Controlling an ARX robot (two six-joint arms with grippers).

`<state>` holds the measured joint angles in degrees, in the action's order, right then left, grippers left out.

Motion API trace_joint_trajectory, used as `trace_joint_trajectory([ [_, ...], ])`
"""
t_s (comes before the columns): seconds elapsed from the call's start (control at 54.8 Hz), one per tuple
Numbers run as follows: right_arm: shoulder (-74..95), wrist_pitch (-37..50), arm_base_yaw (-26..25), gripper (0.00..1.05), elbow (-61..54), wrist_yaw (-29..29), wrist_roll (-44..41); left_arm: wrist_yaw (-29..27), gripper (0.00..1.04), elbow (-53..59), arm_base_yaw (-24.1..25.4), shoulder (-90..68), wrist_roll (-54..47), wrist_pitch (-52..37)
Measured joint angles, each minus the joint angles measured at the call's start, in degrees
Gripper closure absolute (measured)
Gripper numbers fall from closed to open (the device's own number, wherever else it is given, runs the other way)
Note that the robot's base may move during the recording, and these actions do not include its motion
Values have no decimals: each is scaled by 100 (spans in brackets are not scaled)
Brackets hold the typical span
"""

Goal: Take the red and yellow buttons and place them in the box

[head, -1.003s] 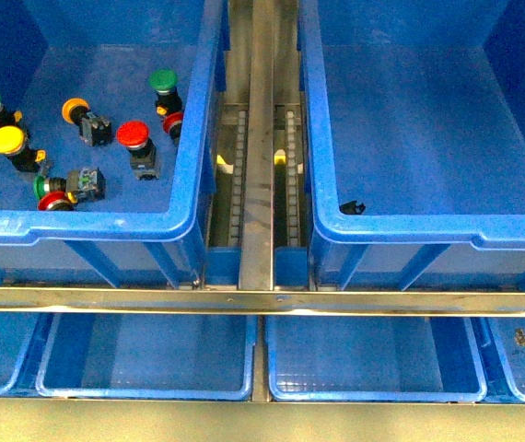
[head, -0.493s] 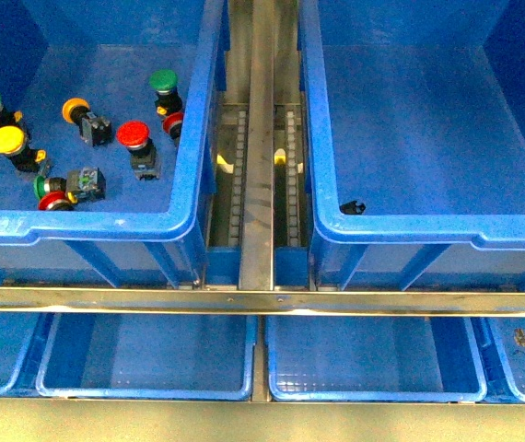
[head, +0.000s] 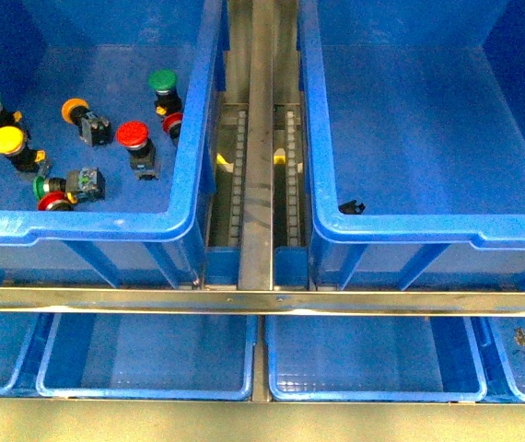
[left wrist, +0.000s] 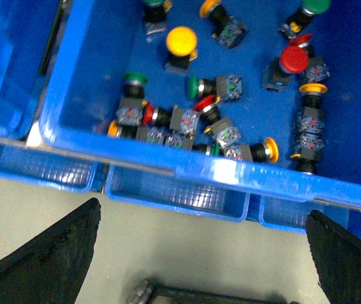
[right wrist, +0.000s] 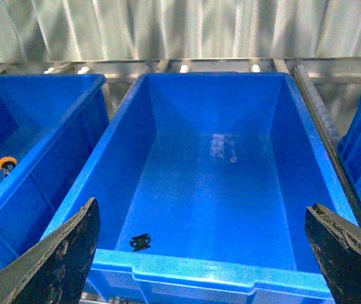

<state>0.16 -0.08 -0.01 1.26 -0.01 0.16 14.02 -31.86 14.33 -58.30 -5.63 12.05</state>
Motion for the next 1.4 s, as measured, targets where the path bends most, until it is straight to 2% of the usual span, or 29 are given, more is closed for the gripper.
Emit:
trace_joint_trajectory([
  [0.073, 0, 0, 0, 7, 0, 0, 2, 96, 8, -350, -111, -597, -365, -122],
  [0.201, 0, 0, 0, 7, 0, 0, 2, 90, 8, -1075, -599, -1827, -1307, -367],
  [0.438, 0, 0, 0, 7, 0, 0, 2, -26, 8, -2105, -1156, -3375, -1971, -623],
  [0.766, 0, 0, 0, 7, 0, 0, 0, -48, 8, -3034, -1292, -5014, -2109, -916],
  [1.405, 0, 0, 0, 7, 0, 0, 2, -63, 8, -4317, -1779, -6876, -1934, -1554],
])
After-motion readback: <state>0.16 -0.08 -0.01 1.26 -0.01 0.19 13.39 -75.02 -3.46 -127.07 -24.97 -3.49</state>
